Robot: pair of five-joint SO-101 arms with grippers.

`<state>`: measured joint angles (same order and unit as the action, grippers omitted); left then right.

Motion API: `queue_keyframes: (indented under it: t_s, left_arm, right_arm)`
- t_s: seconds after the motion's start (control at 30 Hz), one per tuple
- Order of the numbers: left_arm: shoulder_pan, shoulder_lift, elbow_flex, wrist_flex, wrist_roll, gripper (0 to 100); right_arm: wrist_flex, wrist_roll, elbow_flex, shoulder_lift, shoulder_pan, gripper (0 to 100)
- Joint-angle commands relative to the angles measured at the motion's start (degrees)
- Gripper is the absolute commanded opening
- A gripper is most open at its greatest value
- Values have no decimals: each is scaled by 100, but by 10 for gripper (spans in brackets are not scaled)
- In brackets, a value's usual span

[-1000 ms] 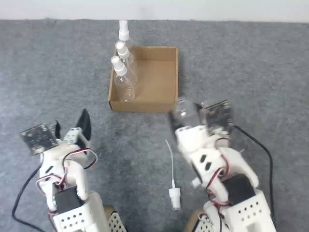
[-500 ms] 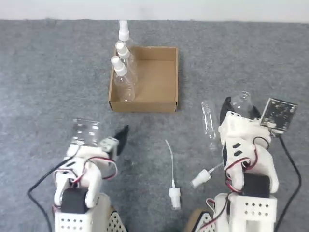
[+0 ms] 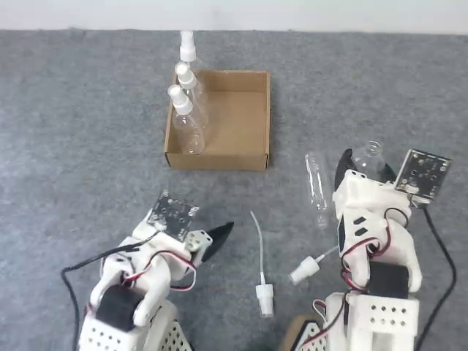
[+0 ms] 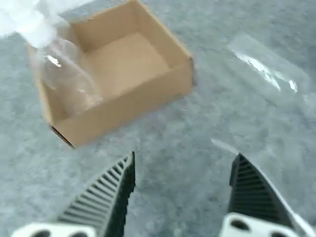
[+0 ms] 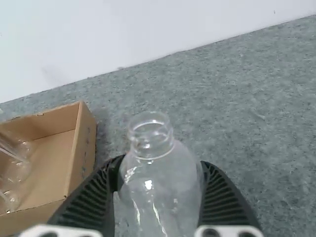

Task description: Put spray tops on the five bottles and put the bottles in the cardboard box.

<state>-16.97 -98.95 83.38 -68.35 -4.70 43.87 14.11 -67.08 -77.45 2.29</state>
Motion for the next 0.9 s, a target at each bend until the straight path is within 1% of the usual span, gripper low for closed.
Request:
queue_keyframes:
  t_s: [0.0,0.2,0.27,0.53,0.8,0.87]
  left_arm:
    - [-299,897,-479,352,9,288]
    - [-1266,2268,-822,659,721,288]
    - [-1477,2620,-892,738,888,288]
    - [-2215,3824,-1138,826,941,290]
    - [-2295,5231,-1191,1626,949,288]
    - [-2295,5626,-1358,1697,949,287]
  right_arm:
    - [-136,70,88,-136,75,88]
    - [-119,62,79,-136,84,88]
    - [-119,62,79,-127,84,88]
    - [-136,62,79,-92,84,88]
    - [-136,62,79,-84,84,88]
    - [-136,62,79,-84,84,88]
